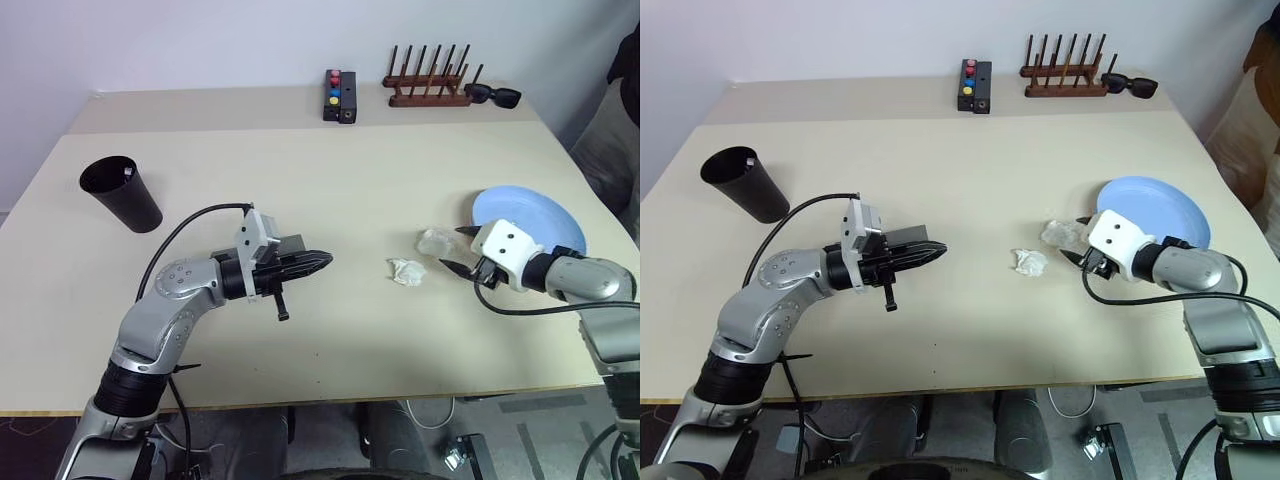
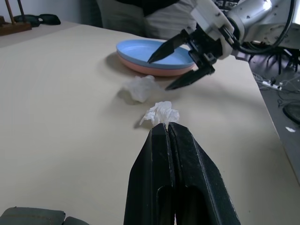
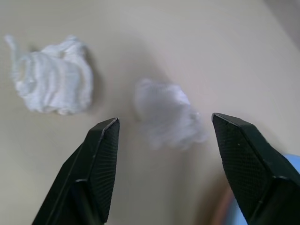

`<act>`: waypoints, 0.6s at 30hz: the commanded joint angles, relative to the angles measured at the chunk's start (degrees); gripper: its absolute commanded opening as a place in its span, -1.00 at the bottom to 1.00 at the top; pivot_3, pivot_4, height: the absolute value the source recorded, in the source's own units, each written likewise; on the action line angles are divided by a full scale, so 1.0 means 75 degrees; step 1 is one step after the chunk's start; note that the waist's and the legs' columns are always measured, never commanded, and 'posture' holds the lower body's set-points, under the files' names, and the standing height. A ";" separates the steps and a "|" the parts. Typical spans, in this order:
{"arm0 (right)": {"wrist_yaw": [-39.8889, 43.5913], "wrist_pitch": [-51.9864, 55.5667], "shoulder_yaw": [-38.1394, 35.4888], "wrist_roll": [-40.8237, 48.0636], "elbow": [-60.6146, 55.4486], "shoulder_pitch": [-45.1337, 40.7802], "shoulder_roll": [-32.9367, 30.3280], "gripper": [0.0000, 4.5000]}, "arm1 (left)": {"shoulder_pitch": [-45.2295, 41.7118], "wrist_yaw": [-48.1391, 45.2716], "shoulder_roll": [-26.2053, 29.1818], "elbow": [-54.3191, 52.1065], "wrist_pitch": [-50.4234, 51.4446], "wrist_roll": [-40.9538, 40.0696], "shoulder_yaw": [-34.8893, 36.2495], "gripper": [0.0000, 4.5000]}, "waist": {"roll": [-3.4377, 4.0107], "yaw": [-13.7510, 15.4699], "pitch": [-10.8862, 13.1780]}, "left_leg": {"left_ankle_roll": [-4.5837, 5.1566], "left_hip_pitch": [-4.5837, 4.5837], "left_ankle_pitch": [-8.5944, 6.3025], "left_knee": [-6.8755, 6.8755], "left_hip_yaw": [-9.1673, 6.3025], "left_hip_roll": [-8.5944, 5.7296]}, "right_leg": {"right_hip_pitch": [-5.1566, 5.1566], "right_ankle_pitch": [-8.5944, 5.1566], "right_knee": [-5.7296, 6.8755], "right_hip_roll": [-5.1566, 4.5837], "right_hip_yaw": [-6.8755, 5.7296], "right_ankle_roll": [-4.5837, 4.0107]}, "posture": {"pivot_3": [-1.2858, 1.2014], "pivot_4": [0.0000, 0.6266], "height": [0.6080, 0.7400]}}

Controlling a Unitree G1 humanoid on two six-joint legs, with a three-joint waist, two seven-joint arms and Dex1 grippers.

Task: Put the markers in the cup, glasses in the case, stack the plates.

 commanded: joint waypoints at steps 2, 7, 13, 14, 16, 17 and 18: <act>-0.0235 -0.0324 0.0284 -0.0334 0.0393 -0.0400 0.0303 0.46 | 0.0011 0.0034 0.0064 -0.0260 -0.0145 -0.0037 0.0141 -1.00 | 0.0000 -0.0005 0.0000 | 0.0000 0.0000 0.0000 0.0001 0.0000 0.0000 | 0.0001 0.0000 0.0000 0.0000 0.0000 0.0000 | 0.03 -0.52 0.91; -0.0694 -0.0805 0.0566 -0.0769 0.1151 -0.0804 0.0707 0.36 | 0.0021 0.0061 0.0067 -0.0256 -0.0172 -0.0036 0.0147 -1.00 | 0.0000 0.0001 0.0000 | 0.0000 0.0000 0.0000 -0.0001 0.0000 -0.0001 | -0.0001 0.0000 0.0000 0.0000 0.0000 0.0000 | 0.03 -0.52 0.91; -0.1001 -0.1078 0.0618 -0.1053 0.1605 -0.1002 0.0783 -0.83 | 0.0038 0.0098 0.0033 -0.0255 -0.0215 -0.0095 0.0198 -1.00 | 0.0000 0.0002 0.0000 | 0.0000 0.0000 0.0000 -0.0001 0.0000 -0.0001 | 0.0000 0.0001 -0.0001 0.0000 0.0000 0.0000 | 0.03 -0.52 0.91; -0.1045 -0.1109 0.0602 -0.1094 0.1638 -0.1022 0.0773 -0.99 | 0.0040 0.0107 0.0035 -0.0268 -0.0209 -0.0109 0.0205 -1.00 | 0.0000 0.0002 0.0000 | 0.0000 0.0000 0.0000 0.0000 0.0000 -0.0001 | 0.0000 0.0001 -0.0001 0.0000 0.0000 0.0000 | 0.03 -0.52 0.91; -0.1090 -0.1169 0.0580 -0.1143 0.1691 -0.1045 0.0755 -0.99 | 0.0040 0.0118 0.0042 -0.0279 -0.0205 -0.0112 0.0205 -1.00 | 0.0000 0.0001 0.0000 | 0.0000 0.0000 0.0000 0.0000 0.0000 -0.0001 | 0.0000 0.0001 0.0000 0.0000 0.0000 0.0000 | 0.03 -0.52 0.91; -0.1102 -0.1204 0.0539 -0.1142 0.1641 -0.1048 0.0724 -0.99 | 0.0036 0.0119 0.0042 -0.0275 -0.0209 -0.0111 0.0201 -1.00 | 0.0000 0.0001 0.0000 | 0.0000 0.0000 0.0000 0.0000 0.0000 -0.0001 | 0.0000 0.0001 0.0000 0.0000 0.0000 0.0000 | 0.03 -0.52 0.91; -0.1103 -0.1223 0.0487 -0.1115 0.1560 -0.1048 0.0702 -0.99 | 0.0032 0.0120 0.0042 -0.0268 -0.0213 -0.0109 0.0198 -1.00 | 0.0000 0.0000 0.0000 | 0.0000 0.0000 0.0000 0.0000 0.0000 -0.0001 | 0.0000 0.0001 0.0000 0.0000 0.0000 0.0000 | 0.03 -0.52 0.91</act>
